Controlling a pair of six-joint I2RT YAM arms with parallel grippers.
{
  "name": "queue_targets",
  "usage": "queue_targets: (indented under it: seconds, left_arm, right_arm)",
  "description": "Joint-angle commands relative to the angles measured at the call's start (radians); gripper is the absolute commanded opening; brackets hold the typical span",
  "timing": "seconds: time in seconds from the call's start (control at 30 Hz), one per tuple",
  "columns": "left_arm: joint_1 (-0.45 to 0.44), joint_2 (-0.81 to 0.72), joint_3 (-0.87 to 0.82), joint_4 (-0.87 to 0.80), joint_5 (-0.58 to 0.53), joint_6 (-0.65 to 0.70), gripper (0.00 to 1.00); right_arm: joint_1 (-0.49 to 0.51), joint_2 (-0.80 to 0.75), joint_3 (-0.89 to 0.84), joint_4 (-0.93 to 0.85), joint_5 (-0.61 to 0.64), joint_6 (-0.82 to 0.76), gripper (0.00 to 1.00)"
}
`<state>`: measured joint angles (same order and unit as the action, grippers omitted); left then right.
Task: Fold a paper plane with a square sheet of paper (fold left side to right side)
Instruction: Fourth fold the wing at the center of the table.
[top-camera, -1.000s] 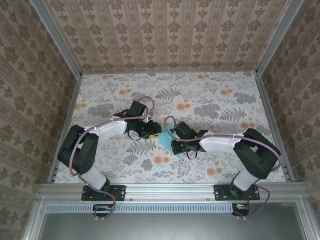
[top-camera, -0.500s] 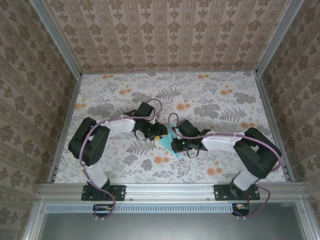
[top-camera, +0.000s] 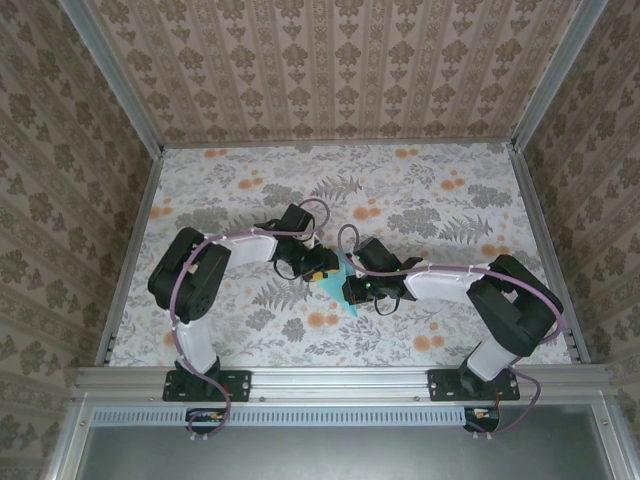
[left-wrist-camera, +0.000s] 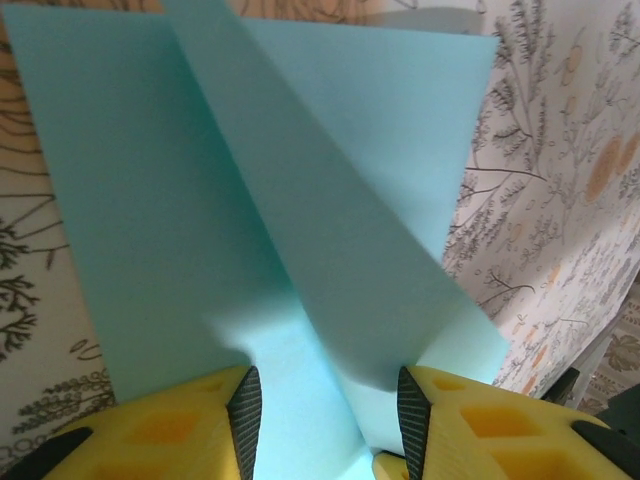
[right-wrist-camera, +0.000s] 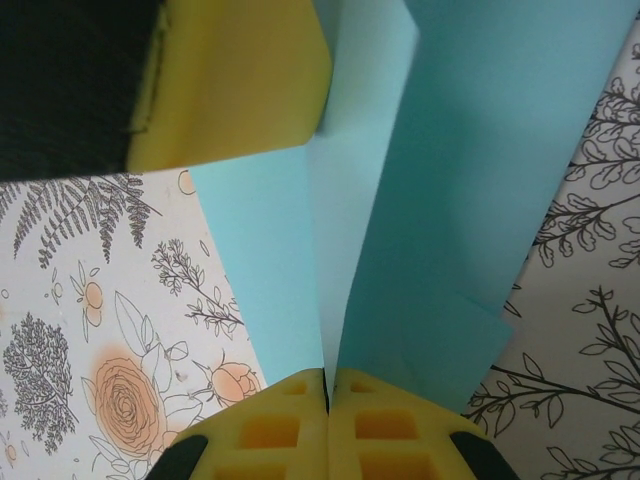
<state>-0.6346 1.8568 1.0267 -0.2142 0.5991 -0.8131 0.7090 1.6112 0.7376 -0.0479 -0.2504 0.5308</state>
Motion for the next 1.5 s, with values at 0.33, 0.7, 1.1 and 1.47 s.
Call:
queue_targets:
  seconds: [0.33, 0.7, 1.1, 1.47]
  left_arm:
    - [-0.008, 0.033, 0.015, -0.05, -0.012, -0.028, 0.44]
    - [-0.008, 0.028, 0.008, -0.054, -0.016, -0.029, 0.44]
    - [-0.008, 0.022, 0.007, -0.054, -0.019, -0.029, 0.44]
    - [-0.008, 0.019, 0.007, -0.06, -0.022, -0.026, 0.44]
  right_arm:
    - [-0.025, -0.002, 0.006, 0.013, -0.063, 0.011, 0.13]
    - [-0.106, -0.101, -0.001, 0.009, -0.158, 0.025, 0.3]
    - [-0.111, -0.034, 0.024, 0.005, -0.195, 0.023, 0.43]
    - [-0.07, 0.078, 0.069, 0.033, -0.203, 0.041, 0.37]
